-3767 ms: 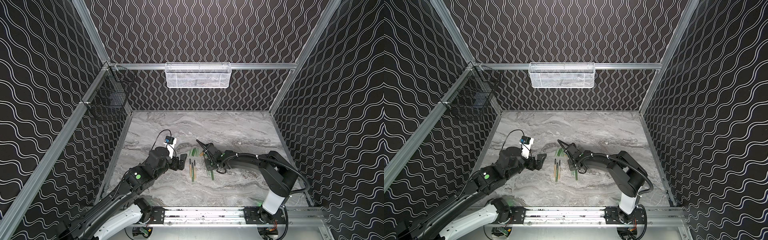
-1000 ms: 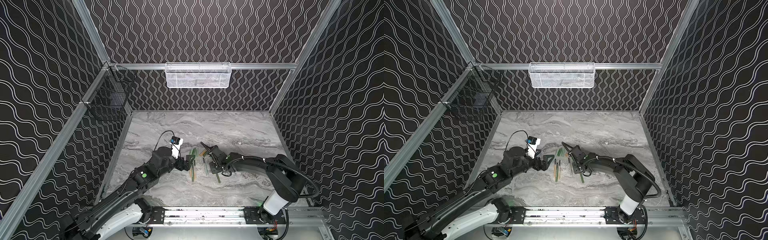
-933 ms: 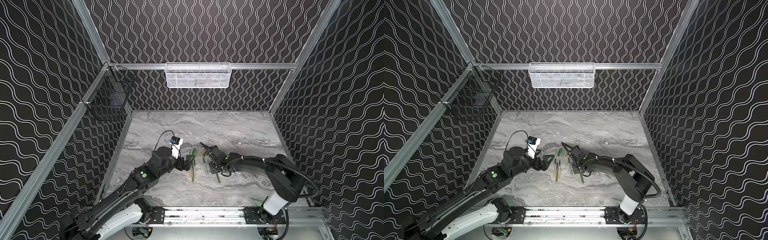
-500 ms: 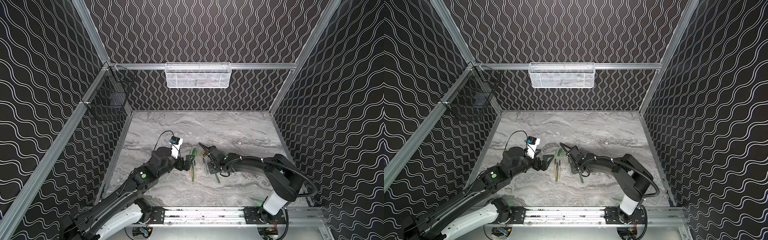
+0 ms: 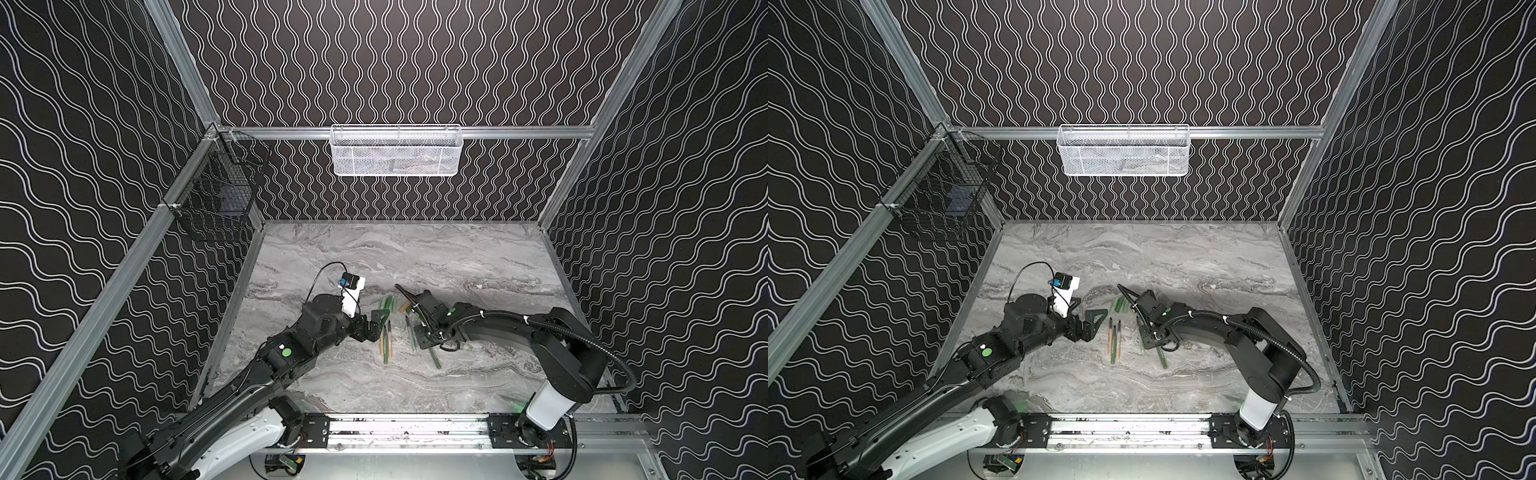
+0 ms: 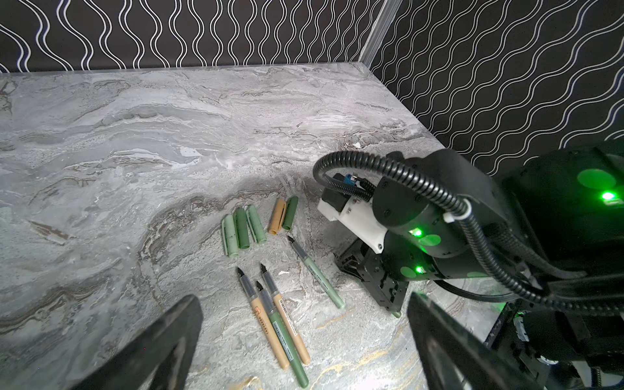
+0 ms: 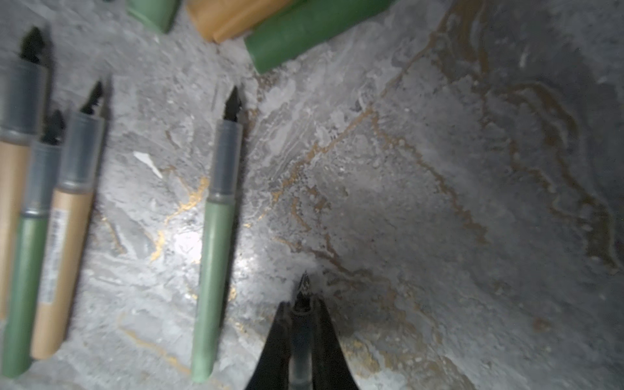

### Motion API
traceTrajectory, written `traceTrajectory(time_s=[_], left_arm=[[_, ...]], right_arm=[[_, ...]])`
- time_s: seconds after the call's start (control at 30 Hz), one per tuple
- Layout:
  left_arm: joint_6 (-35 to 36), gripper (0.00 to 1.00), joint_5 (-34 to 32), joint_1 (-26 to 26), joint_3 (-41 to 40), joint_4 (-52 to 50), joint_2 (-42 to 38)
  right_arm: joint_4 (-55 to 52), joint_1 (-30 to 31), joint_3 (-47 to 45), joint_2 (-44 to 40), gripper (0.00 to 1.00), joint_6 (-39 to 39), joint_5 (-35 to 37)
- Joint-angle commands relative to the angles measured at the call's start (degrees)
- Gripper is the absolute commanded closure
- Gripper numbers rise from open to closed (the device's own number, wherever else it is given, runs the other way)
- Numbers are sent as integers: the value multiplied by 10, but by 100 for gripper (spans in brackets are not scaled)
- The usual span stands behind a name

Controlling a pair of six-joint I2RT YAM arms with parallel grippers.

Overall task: Insert pens into pen caps
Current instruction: Pick up a pen at the center of the table, then pass a pen.

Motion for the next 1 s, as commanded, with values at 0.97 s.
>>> traceTrajectory(time_s=[0.97], left_arm=[[-25, 1, 232, 1, -104, 301, 3]], right_arm=[[283, -72, -39, -226, 90, -73, -284]])
